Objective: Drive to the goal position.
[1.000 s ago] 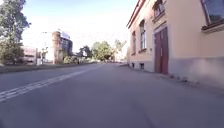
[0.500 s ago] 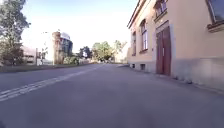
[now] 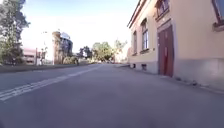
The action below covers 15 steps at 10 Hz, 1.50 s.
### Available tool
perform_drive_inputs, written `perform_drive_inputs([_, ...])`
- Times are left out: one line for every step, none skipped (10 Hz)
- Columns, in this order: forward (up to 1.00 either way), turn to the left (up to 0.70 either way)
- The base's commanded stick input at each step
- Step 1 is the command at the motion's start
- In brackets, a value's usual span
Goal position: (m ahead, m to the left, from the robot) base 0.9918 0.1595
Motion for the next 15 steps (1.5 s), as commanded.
perform_drive_inputs([0.50, 0.00])
perform_drive_inputs([0.50, 0.00])
perform_drive_inputs([0.50, 0.00])
perform_drive_inputs([0.50, 0.00])
perform_drive_inputs([0.50, 0.00])
perform_drive_inputs([0.50, 0.00])
perform_drive_inputs([0.50, 0.00])
perform_drive_inputs([0.50, 0.00])
perform_drive_inputs([0.50, 0.00])
perform_drive_inputs([0.50, 0.00])
perform_drive_inputs([0.50, 0.00])
perform_drive_inputs([0.50, 0.12])
perform_drive_inputs([0.50, 0.36])
perform_drive_inputs([0.50, 0.50])
perform_drive_inputs([0.50, 0.48])
